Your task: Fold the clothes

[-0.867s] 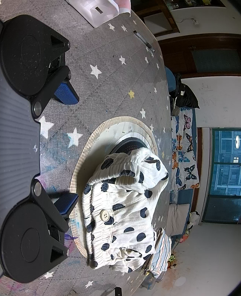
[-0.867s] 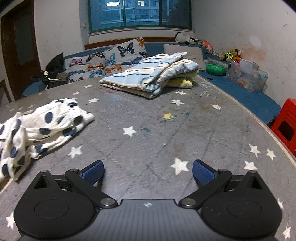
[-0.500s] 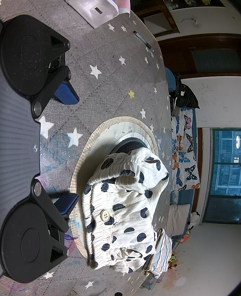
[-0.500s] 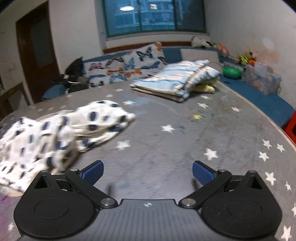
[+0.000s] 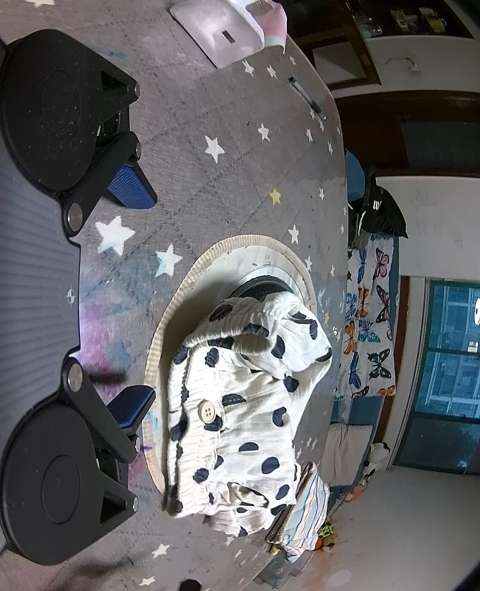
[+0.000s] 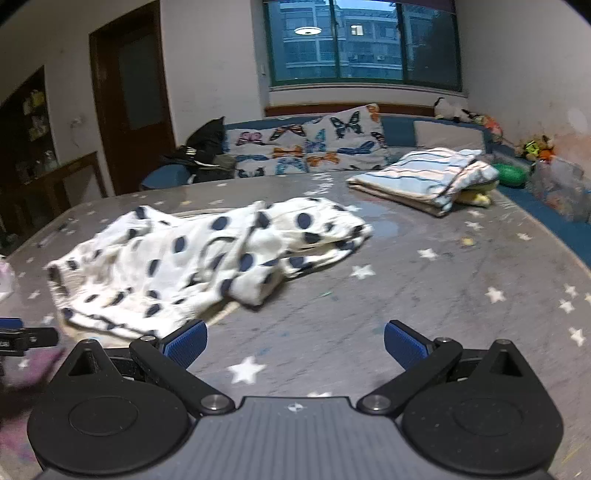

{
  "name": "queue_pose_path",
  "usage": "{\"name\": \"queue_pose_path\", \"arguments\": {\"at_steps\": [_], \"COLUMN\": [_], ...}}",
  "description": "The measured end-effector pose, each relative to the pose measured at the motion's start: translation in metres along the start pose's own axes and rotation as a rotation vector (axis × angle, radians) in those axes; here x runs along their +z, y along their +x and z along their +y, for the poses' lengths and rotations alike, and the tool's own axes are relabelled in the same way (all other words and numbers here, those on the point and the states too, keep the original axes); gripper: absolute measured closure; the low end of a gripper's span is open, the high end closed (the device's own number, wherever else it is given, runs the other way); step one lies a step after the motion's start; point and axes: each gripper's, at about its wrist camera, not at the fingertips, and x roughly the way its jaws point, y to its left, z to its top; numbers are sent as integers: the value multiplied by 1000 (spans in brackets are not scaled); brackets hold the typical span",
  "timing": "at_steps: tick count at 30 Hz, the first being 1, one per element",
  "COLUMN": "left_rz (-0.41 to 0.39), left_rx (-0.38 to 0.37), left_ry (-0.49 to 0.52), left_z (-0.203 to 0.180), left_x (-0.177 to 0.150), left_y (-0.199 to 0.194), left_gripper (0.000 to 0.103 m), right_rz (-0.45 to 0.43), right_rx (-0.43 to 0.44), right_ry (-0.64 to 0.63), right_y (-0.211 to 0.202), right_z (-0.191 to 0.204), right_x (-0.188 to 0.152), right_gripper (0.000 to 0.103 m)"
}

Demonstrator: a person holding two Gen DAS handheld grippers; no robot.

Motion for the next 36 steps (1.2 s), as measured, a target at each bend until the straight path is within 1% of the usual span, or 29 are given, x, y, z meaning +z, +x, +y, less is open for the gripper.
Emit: {"name": "queue_pose_path", "arguments": {"at_steps": [5, 10, 15, 19, 24, 27, 36], "left_rz": [-11, 0, 8, 7, 7, 8, 1], "left_rx": [12, 14, 15, 13, 13, 13, 9], "left_ry": [0, -13, -22, -21, -18, -18, -9], "left_z": [-7, -10, -11, -12, -14, -14, -19], "left_x": [0, -2, -4, -7, -8, -9, -11], "left_y": [-13, -17, -20, -22, -25, -27, -32], "left_gripper": [0, 0, 0, 0, 0, 0, 0], "right_rz": [25, 16, -7, 2, -2, -20, -18], "right_rx": [45, 70, 114, 129, 161, 156, 176], "right_ry": [-9, -41, -33, -37, -9, -1, -4], "right_y": [0, -4, -10, -10, -13, -15, -17], "right_z": [16, 30, 35, 39, 39, 41, 47], "right_x": [-9, -13, -14, -16, -18, -20, -21], "right_gripper": [0, 0, 0, 0, 0, 0, 0]}}
